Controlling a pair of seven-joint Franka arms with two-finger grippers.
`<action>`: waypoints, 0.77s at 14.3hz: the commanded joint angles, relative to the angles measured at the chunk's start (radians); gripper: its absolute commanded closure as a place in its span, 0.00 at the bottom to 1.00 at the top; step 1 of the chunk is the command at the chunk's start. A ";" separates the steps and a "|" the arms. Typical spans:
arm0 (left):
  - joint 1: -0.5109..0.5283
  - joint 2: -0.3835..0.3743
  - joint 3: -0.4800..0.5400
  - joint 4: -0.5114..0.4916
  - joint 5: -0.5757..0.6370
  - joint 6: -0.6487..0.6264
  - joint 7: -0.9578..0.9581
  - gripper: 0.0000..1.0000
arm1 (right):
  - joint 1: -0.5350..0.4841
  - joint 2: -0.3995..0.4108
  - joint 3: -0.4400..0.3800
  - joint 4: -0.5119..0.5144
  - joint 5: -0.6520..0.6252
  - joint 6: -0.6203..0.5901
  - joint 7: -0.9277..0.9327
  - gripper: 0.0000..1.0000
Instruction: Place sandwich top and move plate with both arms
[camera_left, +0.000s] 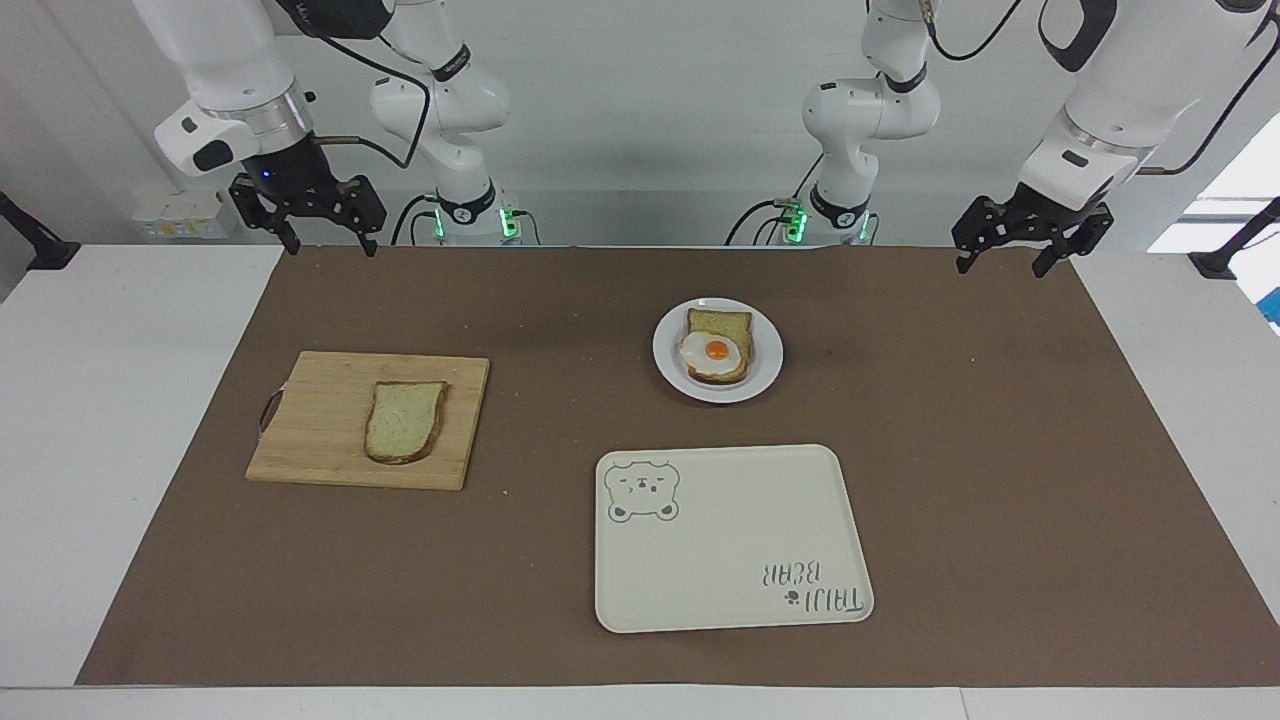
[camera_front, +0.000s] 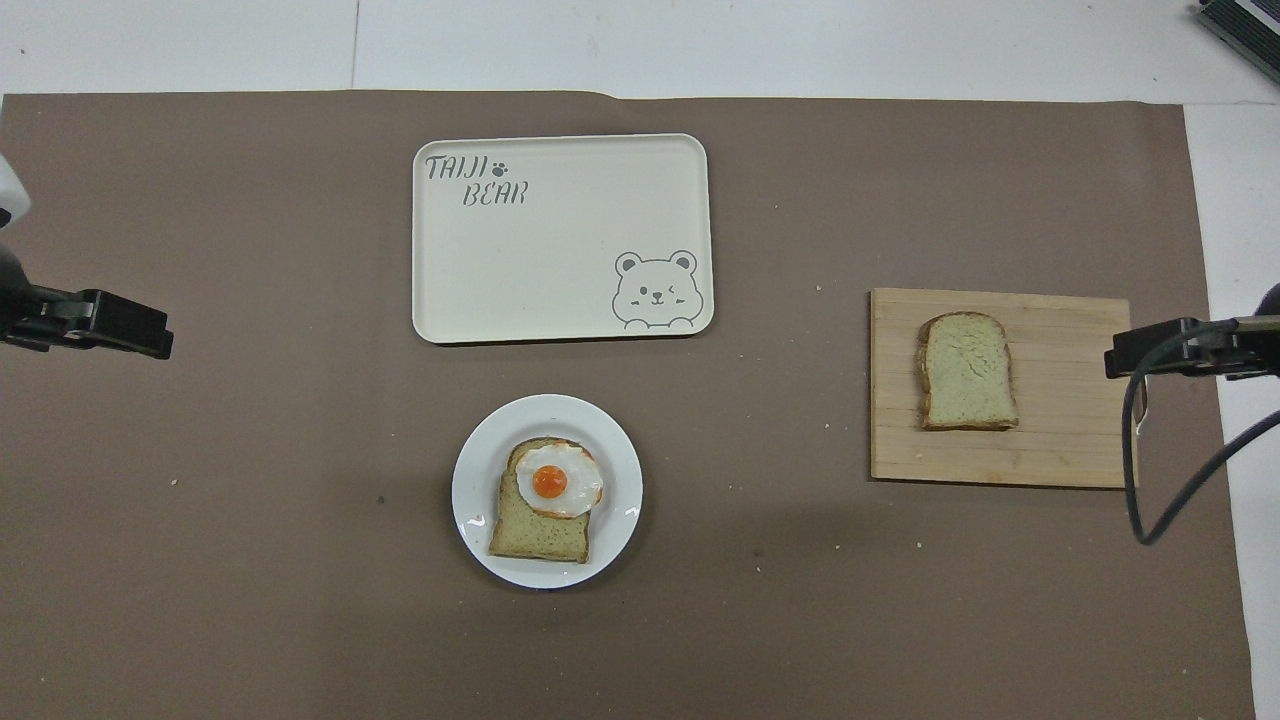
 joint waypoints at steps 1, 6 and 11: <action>0.010 -0.021 -0.009 -0.015 0.021 -0.007 -0.007 0.00 | -0.009 -0.015 0.000 -0.022 0.016 0.019 -0.016 0.00; 0.010 -0.021 -0.008 -0.015 0.019 -0.008 -0.007 0.00 | -0.011 -0.012 -0.002 -0.078 0.026 0.108 -0.045 0.00; 0.009 -0.021 -0.009 -0.015 0.019 -0.008 -0.007 0.00 | -0.040 0.022 -0.003 -0.188 0.088 0.260 -0.120 0.00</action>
